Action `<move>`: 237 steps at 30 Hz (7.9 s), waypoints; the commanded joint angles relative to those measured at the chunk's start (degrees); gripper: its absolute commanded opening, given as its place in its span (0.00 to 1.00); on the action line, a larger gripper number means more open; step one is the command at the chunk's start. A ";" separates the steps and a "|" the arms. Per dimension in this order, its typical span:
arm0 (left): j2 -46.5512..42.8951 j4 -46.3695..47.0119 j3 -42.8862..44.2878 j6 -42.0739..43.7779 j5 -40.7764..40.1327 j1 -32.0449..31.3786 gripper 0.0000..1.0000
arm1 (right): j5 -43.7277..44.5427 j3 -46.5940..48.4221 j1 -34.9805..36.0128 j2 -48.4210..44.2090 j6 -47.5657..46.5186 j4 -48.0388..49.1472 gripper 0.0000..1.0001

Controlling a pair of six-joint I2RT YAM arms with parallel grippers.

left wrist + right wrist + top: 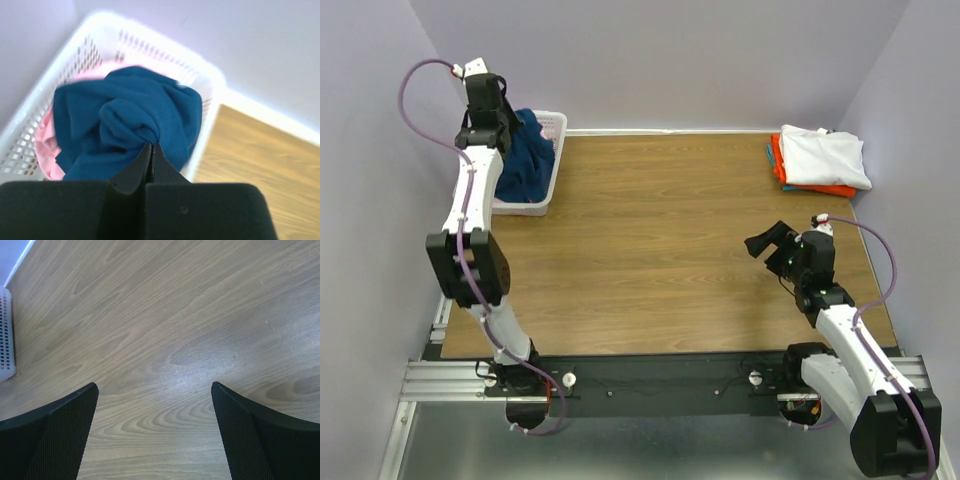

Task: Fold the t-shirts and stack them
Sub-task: Grab the tshirt from the pile, then move the tshirt to the center of the board, then flatten the tshirt out

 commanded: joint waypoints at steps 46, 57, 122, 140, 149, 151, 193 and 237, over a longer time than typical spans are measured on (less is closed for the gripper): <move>-34.89 22.94 -60.26 -13.79 -1.82 -37.90 0.98 | 8.10 1.34 0.19 -6.52 -1.78 -4.29 1.00; -45.61 22.67 -73.47 -23.90 2.14 -51.69 0.98 | 4.41 1.69 0.10 -5.56 -1.43 -3.59 1.00; -53.26 7.29 -62.49 -26.72 -36.79 -47.58 0.00 | 2.82 15.22 17.41 28.45 -10.30 0.81 0.91; -61.26 21.44 -72.69 -23.82 -33.28 -47.49 0.00 | 5.21 18.83 17.94 38.91 -6.26 -0.16 0.67; -57.57 19.07 -70.31 -23.73 -29.94 -47.40 0.00 | -0.78 18.21 18.55 41.55 -4.94 5.55 0.13; -57.92 19.60 -70.23 -22.67 -29.41 -47.49 0.00 | 0.36 18.39 18.64 41.38 -4.77 5.91 0.08; -51.42 18.80 -10.29 13.45 -27.21 -47.14 0.00 | 8.28 86.05 18.55 15.79 -33.16 -20.46 0.01; -53.95 36.38 -61.84 -10.41 9.53 -19.62 0.00 | 0.55 48.31 13.02 15.37 -46.12 -14.48 0.02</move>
